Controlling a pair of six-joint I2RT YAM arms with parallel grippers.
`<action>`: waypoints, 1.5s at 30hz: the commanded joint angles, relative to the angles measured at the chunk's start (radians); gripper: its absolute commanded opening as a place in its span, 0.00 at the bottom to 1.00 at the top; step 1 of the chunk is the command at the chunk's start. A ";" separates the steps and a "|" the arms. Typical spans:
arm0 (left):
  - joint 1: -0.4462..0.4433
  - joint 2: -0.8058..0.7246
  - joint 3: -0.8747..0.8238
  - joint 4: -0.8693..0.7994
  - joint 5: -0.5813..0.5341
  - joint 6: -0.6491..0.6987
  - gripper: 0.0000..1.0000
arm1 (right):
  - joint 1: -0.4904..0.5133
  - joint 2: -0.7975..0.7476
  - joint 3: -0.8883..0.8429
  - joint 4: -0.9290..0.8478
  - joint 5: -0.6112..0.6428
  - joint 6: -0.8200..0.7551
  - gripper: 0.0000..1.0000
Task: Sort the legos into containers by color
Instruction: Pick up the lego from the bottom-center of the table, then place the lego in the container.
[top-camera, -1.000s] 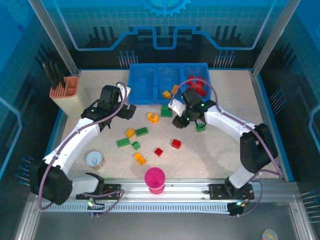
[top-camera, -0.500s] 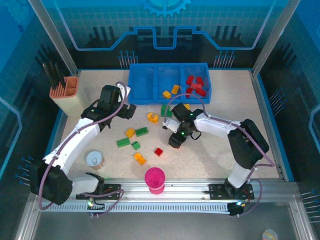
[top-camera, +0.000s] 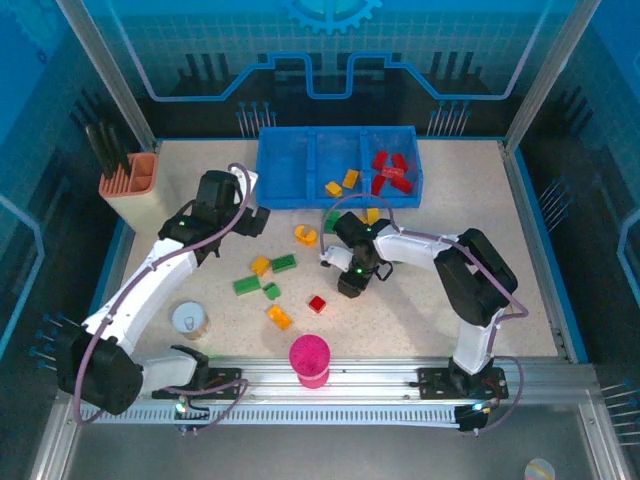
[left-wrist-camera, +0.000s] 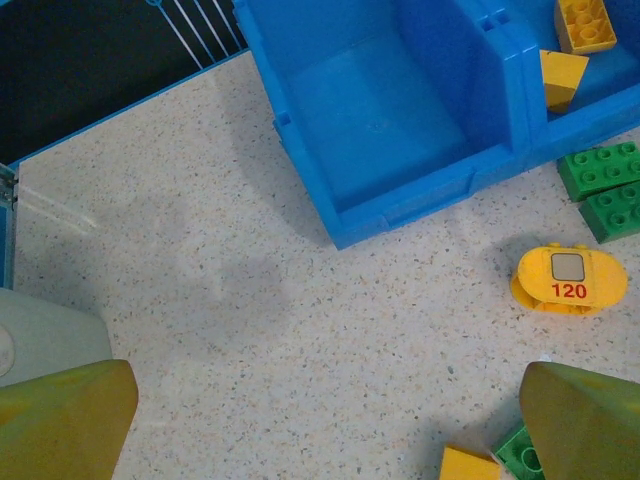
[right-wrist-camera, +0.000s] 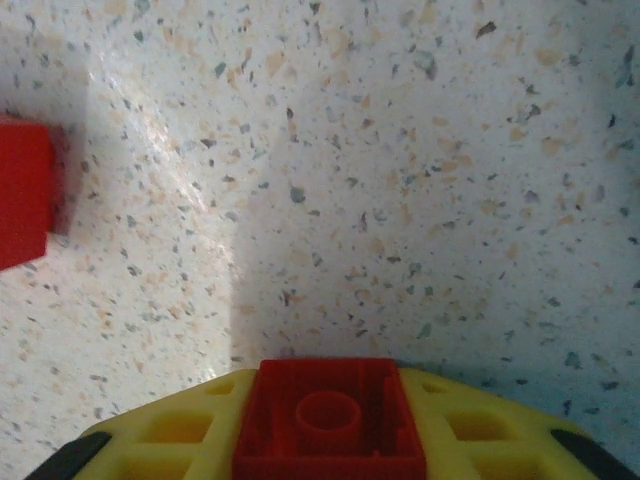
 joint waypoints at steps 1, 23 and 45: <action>-0.007 -0.008 -0.009 0.005 -0.011 -0.006 0.99 | 0.012 0.015 0.016 -0.068 0.033 -0.030 0.31; -0.010 -0.013 -0.074 -0.158 -0.038 -0.208 0.99 | -0.432 0.124 0.638 0.044 0.117 0.022 0.22; -0.040 0.199 -0.163 -0.154 0.104 -0.412 0.99 | -0.468 0.552 1.023 0.069 0.170 0.080 0.58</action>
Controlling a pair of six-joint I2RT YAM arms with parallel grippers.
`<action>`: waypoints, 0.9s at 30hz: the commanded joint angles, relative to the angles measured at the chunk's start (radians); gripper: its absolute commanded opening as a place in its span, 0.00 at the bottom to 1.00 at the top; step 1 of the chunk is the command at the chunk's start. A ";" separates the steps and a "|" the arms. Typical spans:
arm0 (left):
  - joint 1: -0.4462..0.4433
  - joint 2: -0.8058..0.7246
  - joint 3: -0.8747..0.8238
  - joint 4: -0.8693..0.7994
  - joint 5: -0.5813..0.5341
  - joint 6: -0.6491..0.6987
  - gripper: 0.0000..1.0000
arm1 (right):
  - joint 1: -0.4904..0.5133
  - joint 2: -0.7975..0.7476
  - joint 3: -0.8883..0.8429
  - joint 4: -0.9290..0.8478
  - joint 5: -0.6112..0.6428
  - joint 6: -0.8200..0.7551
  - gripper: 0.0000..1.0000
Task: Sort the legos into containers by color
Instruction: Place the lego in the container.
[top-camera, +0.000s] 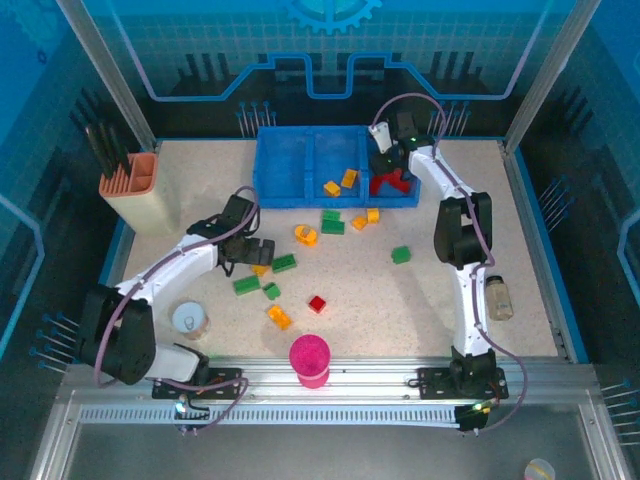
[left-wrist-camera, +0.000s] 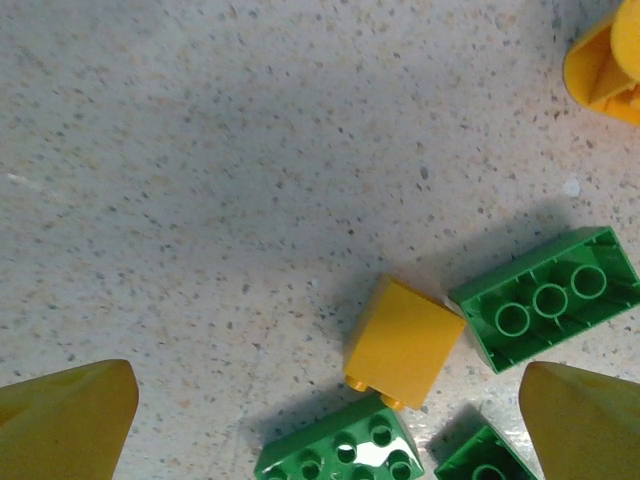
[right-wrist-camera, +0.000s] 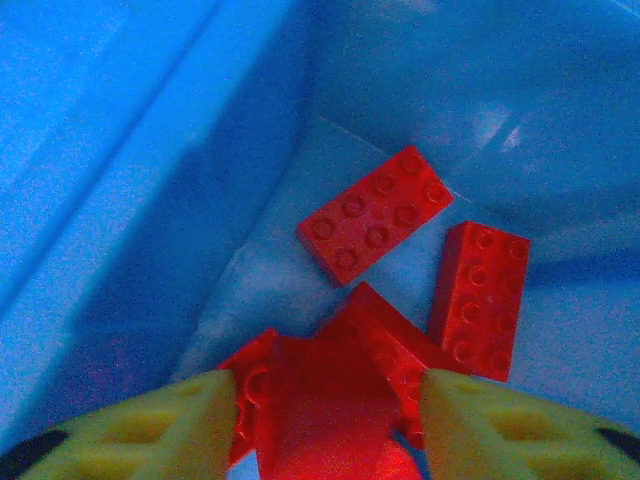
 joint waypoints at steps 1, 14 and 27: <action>-0.015 0.040 -0.023 -0.016 0.046 -0.031 0.99 | 0.000 0.019 0.029 0.009 -0.018 0.004 0.62; -0.043 0.166 0.000 -0.010 0.007 0.049 0.93 | -0.002 -0.043 -0.007 0.011 -0.084 0.024 0.67; -0.060 0.291 0.050 0.002 0.025 0.097 0.84 | -0.004 -0.102 -0.068 0.041 -0.081 0.030 0.67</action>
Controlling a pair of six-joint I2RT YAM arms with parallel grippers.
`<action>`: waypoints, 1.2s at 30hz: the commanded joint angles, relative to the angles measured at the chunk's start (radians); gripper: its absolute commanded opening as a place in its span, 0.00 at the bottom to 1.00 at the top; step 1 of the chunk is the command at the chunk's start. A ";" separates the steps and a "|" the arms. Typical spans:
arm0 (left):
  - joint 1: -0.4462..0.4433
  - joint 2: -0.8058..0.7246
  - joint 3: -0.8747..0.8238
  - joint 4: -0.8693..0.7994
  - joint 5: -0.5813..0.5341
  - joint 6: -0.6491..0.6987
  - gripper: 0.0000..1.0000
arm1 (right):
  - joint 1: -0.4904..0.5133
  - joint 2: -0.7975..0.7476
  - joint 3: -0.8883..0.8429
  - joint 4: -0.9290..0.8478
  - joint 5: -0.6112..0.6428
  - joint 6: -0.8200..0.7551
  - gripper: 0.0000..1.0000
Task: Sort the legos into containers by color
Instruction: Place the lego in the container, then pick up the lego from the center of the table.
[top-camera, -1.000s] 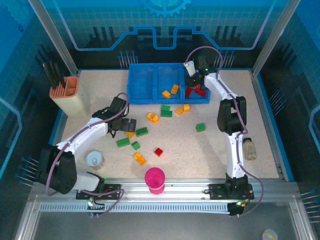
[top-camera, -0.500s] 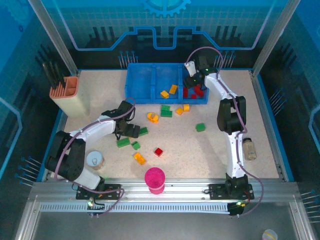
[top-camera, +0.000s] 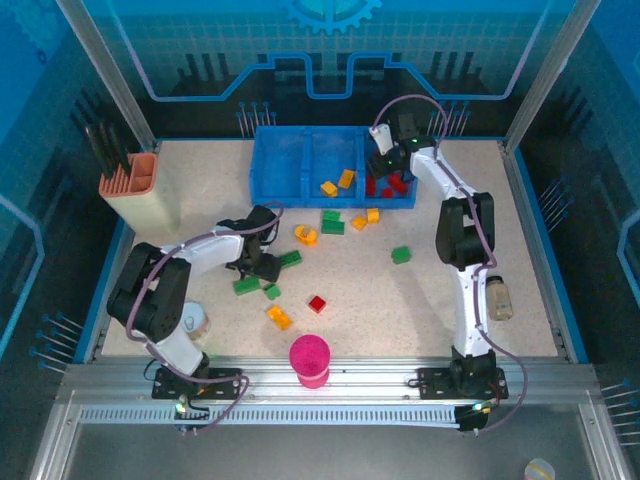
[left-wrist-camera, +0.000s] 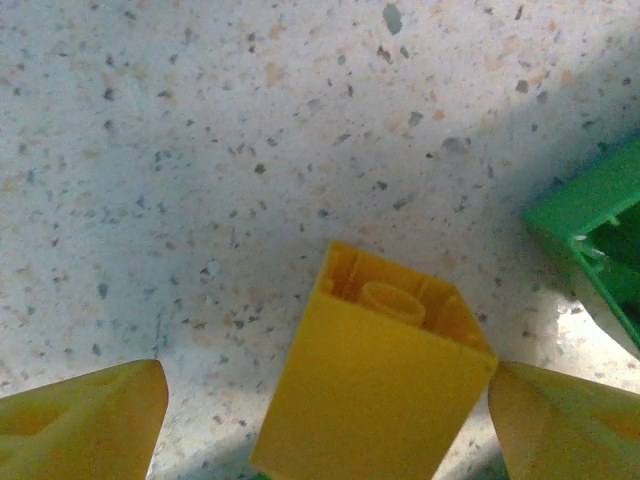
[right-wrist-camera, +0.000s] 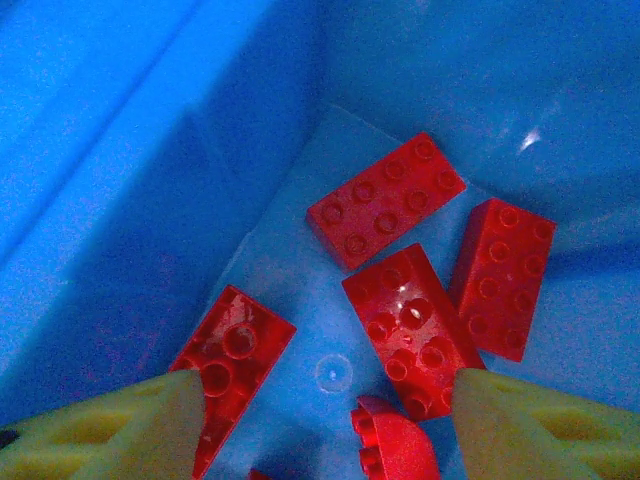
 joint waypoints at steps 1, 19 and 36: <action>-0.015 0.026 0.028 0.004 0.009 0.032 0.82 | -0.001 -0.066 -0.020 0.026 -0.027 0.014 0.67; -0.019 0.093 0.052 -0.008 0.024 0.038 0.43 | -0.001 -0.154 -0.137 0.079 -0.025 0.021 0.67; -0.152 0.072 0.550 -0.113 -0.070 0.123 0.35 | -0.019 -0.587 -0.707 0.251 -0.026 0.181 0.68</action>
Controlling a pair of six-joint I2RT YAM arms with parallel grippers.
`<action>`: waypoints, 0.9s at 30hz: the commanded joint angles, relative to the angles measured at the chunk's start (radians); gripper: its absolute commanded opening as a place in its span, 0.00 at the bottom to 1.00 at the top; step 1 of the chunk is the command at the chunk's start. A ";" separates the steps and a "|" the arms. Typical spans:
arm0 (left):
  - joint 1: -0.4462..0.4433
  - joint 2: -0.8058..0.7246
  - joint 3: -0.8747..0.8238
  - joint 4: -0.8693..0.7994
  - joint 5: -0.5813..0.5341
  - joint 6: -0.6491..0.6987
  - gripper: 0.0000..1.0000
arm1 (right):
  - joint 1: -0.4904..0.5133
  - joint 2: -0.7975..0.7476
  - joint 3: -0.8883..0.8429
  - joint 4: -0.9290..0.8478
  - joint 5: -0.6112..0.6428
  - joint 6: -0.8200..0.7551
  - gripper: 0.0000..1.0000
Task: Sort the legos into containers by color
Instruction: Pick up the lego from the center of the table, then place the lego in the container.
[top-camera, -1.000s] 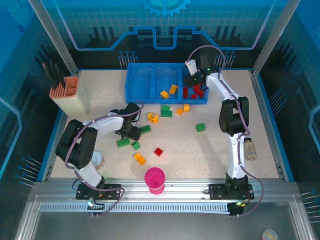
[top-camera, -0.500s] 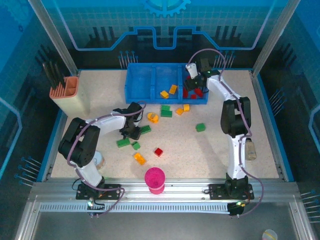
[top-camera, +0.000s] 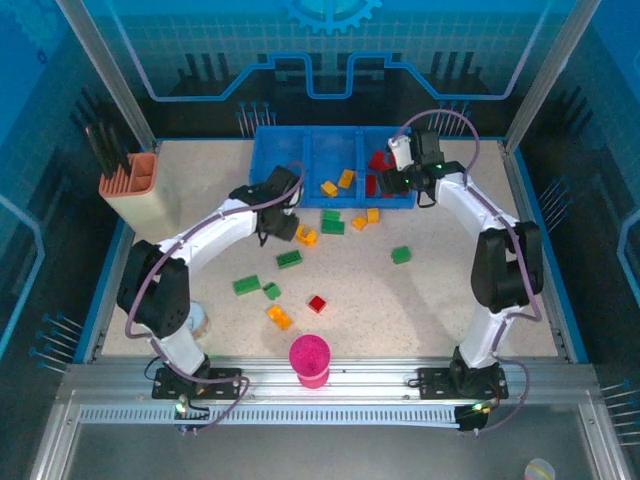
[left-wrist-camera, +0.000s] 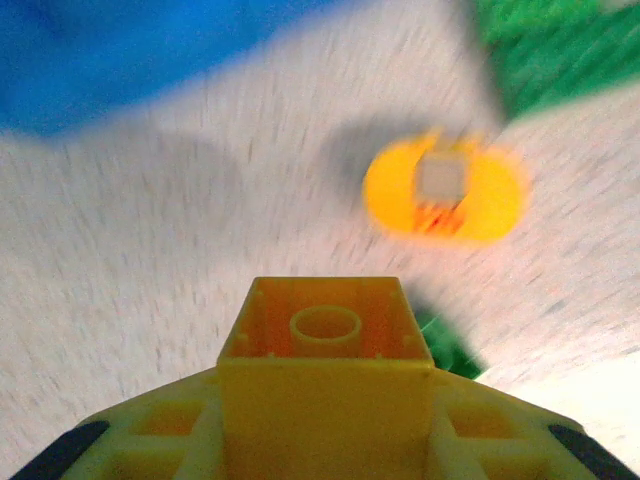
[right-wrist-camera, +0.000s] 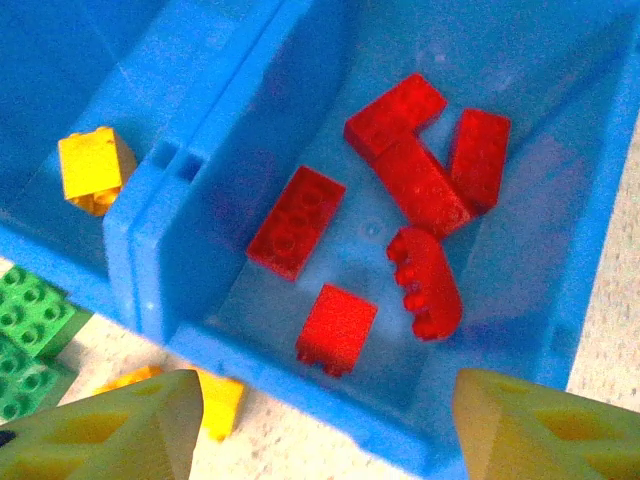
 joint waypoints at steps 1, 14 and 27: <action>-0.049 0.056 0.148 0.008 -0.043 0.078 0.35 | -0.018 -0.079 -0.093 0.053 -0.002 0.069 0.68; -0.062 0.493 0.585 0.239 -0.102 0.178 0.35 | -0.049 -0.168 -0.207 0.073 -0.041 0.129 0.68; -0.060 0.635 0.700 0.251 -0.122 0.229 0.45 | -0.049 -0.189 -0.233 0.112 -0.087 0.131 0.69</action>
